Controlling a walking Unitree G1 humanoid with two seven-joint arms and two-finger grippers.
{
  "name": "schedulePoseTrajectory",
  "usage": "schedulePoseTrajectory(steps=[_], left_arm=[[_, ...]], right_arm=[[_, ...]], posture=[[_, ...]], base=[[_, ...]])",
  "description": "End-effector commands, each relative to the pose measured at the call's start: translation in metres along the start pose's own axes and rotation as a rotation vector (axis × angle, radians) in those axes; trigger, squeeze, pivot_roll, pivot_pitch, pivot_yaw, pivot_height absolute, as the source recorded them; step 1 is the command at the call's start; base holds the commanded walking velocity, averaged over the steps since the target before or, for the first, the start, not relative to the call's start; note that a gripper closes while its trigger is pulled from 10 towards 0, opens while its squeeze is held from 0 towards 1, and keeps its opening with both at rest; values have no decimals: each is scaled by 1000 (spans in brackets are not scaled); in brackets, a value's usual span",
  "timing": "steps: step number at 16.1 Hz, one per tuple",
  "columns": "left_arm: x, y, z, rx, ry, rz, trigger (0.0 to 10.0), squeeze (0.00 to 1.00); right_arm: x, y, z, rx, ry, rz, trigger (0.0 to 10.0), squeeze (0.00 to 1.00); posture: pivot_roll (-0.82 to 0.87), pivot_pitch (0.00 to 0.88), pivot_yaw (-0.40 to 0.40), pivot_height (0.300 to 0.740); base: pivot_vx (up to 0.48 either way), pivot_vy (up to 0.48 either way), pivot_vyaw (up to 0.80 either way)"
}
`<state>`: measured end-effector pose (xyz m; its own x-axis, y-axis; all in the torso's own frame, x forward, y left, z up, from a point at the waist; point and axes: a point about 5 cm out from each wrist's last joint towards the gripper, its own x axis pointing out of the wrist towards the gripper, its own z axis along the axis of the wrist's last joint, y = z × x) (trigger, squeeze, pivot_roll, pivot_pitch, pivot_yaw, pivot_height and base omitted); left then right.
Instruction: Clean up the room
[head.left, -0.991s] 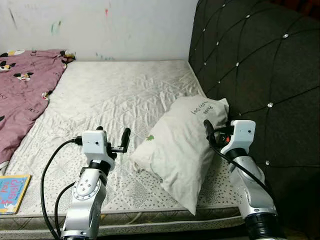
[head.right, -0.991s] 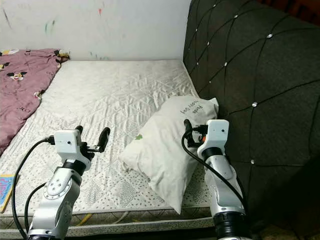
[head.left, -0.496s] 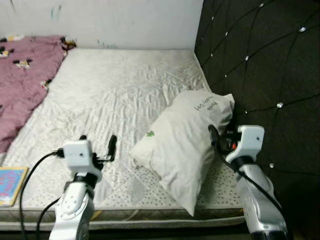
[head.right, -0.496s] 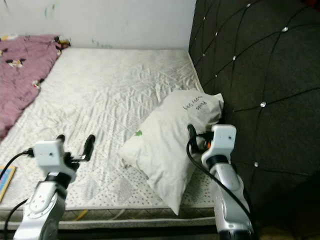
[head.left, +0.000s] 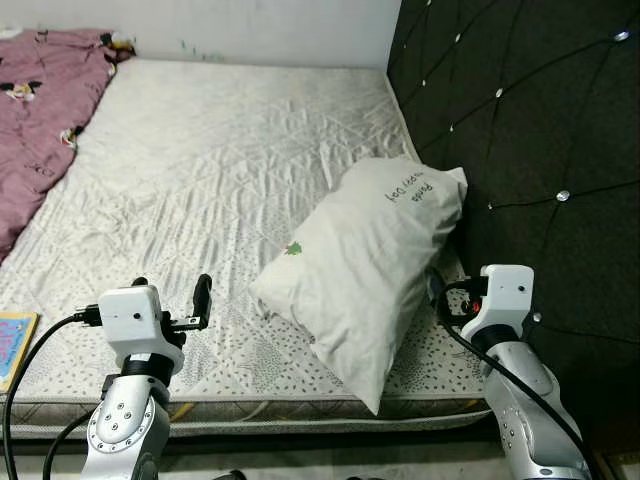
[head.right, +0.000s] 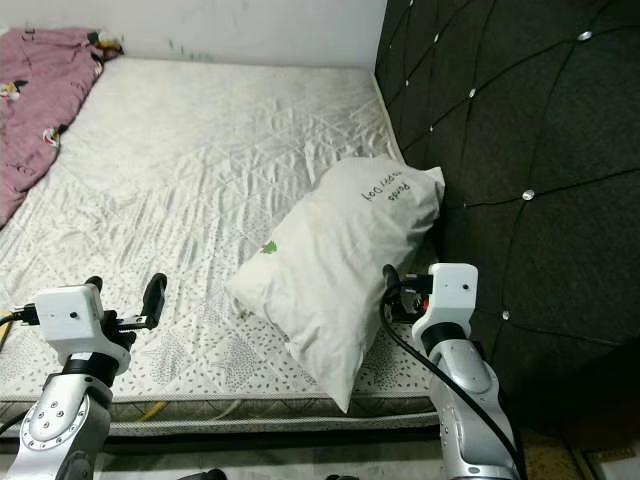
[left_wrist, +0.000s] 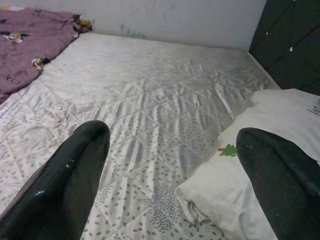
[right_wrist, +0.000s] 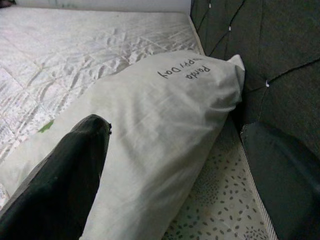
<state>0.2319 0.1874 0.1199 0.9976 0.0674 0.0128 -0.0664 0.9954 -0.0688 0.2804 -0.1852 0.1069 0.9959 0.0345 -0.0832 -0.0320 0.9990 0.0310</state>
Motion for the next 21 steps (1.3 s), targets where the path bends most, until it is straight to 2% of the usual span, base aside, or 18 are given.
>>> schedulePoseTrajectory(steps=[1,6,9,21], left_arm=[[-1,-1,2,4,4,-2,10000,0],[0,-1,2,10,12,-2,10000,0],[5,-2,5,20,-2,-9,10000,0],[14,-5,7,30,-18,-20,10000,0]], right_arm=[[-1,0,2,-8,-1,2,10000,0],[0,3,2,-13,6,31,10000,0],[2,5,3,-27,2,48,10000,0],[9,7,1,-43,11,72,10000,0]], posture=[[-20,183,-61,740],[-18,177,-70,740],[-21,169,-71,740],[-20,155,-73,603]], base=[[0,0,0],[0,0,0],[0,0,0],[0,0,0]])
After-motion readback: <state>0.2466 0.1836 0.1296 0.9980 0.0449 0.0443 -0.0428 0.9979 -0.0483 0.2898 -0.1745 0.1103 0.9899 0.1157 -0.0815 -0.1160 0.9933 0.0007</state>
